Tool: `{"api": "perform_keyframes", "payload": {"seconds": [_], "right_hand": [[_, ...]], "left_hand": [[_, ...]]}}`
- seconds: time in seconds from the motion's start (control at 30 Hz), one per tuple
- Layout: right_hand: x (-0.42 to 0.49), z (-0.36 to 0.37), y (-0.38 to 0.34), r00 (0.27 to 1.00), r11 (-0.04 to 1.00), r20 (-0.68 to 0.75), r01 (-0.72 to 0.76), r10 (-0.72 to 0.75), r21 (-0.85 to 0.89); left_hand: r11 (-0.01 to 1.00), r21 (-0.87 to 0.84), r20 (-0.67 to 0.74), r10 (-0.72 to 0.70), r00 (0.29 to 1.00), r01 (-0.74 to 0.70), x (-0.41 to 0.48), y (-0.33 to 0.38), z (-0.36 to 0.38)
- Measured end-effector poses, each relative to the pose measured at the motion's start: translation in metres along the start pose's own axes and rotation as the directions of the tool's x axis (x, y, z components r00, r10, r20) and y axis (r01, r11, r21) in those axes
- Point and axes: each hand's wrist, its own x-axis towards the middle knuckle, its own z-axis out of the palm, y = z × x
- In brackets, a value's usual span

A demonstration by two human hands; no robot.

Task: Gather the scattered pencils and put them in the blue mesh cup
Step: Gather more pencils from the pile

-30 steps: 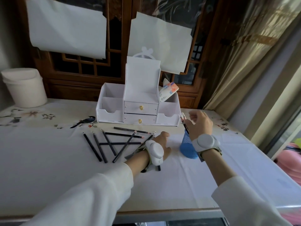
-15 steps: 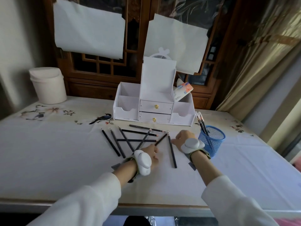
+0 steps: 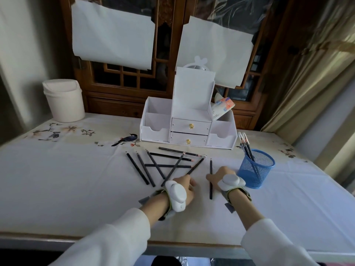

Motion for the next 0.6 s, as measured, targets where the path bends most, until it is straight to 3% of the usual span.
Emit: {"api": "perform_keyframes", "payload": {"seconds": [0.1,0.2,0.37,0.5,0.57,0.6], "right_hand": [[-0.001,-0.005,-0.003,0.997,0.994,0.07,0.008,-0.016,0.112],[-0.002,-0.004,-0.008,0.983,0.942,0.144,0.058,-0.111,0.33],[-0.01,0.006,-0.016,0.973,0.776,0.146,0.047,-0.178,0.629],[-0.019,0.01,-0.022,0.964,0.642,0.156,0.018,-0.213,0.767],[-0.023,0.011,-0.023,0.953,0.59,0.178,0.001,-0.244,0.807],[-0.024,0.011,-0.023,0.946,0.571,0.189,-0.004,-0.265,0.821]], "left_hand": [[1.0,-0.001,0.012,-0.022,1.0,0.022,0.0,0.005,-0.001],[0.995,-0.074,0.017,-0.063,0.998,0.065,-0.001,0.012,-0.001],[0.908,-0.417,0.071,-0.011,0.997,0.039,0.003,0.019,-0.001],[0.787,-0.601,0.161,-0.05,0.986,0.138,0.007,0.01,-0.004],[0.782,-0.608,0.166,-0.047,0.985,0.139,0.008,0.004,-0.004],[0.847,-0.524,0.102,-0.042,0.994,0.089,0.009,0.002,-0.004]]}}
